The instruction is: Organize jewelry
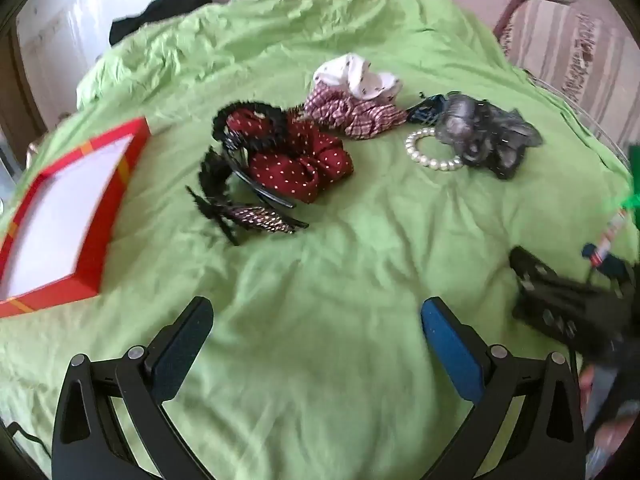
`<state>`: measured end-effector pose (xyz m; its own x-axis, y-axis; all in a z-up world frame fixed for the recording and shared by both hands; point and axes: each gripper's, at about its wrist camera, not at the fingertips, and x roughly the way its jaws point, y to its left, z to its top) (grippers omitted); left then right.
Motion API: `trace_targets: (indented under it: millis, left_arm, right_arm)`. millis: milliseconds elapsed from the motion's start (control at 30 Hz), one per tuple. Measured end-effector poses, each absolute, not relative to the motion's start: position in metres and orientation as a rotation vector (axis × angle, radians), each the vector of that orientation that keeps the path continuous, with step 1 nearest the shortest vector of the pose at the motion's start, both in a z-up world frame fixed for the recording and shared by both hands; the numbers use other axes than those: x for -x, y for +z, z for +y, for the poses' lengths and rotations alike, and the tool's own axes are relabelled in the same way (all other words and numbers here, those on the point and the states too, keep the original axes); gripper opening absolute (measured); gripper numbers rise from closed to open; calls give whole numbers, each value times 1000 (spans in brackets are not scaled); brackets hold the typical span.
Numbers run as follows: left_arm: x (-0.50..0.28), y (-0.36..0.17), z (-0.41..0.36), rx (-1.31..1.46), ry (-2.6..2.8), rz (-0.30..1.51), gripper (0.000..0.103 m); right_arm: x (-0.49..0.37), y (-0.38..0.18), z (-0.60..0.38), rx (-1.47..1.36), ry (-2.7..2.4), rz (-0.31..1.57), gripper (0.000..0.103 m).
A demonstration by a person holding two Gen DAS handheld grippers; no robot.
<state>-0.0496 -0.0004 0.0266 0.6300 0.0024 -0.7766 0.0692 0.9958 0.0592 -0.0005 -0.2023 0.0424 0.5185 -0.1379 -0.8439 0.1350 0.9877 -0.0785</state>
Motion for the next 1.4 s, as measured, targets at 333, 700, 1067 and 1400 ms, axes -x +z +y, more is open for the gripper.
trace_targets:
  millis: [333, 700, 1067, 1400]
  left_arm:
    - [97, 60, 21, -46, -19, 811, 103]
    - [136, 96, 24, -119, -1, 693, 103]
    - [168, 164, 102, -14, 96, 546, 103]
    - [196, 184, 139, -26, 136, 499, 103]
  right_arm:
    - [42, 91, -203, -42, -216, 898, 103]
    - [98, 153, -178, 39, -295, 654, 103]
    - [147, 197, -172, -97, -139, 523, 103]
    - [149, 187, -161, -68, -111, 606, 103]
